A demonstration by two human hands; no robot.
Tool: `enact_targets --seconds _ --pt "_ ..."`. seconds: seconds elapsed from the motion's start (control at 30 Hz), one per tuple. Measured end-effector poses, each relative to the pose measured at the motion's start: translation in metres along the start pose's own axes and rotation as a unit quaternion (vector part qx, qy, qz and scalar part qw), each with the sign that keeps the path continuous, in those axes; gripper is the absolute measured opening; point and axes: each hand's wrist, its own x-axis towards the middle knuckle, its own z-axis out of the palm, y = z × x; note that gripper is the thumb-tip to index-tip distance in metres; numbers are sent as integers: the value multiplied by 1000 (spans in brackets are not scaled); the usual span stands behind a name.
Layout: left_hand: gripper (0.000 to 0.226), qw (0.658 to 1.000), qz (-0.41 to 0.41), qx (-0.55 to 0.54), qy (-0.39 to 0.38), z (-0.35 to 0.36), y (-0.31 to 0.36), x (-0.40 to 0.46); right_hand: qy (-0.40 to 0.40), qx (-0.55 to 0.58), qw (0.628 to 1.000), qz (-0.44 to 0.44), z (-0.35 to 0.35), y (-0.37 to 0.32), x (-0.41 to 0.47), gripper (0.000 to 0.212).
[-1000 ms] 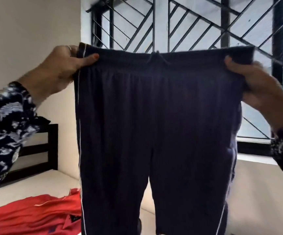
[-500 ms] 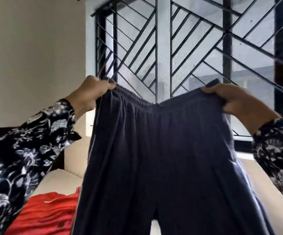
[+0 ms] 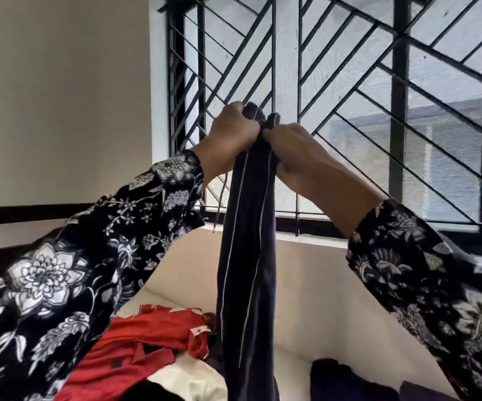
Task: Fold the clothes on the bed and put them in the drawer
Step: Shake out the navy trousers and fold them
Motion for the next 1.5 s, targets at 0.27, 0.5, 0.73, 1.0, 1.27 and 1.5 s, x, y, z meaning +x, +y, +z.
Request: enact_targets --seconds 0.27,0.5,0.73,1.0,1.27,1.5 --pt "54 967 -73 -198 -141 -8 -12 -16 -26 157 986 43 23 -13 -12 20" --pt "28 930 -99 -351 -42 -10 -28 -5 -140 190 972 -9 7 -12 -10 13" --pt "18 962 -49 -267 -20 -20 -28 1 -78 -14 987 -142 -9 10 -11 42" --pt "28 984 -43 -169 -36 -42 -28 0 116 -118 967 -196 -56 40 -20 30" --pt "41 976 -47 -204 -57 -32 -12 -9 -69 -11 992 104 -46 44 -21 63" --pt "37 976 -11 -208 -69 -43 -5 -13 -122 257 954 95 -37 49 -33 47"
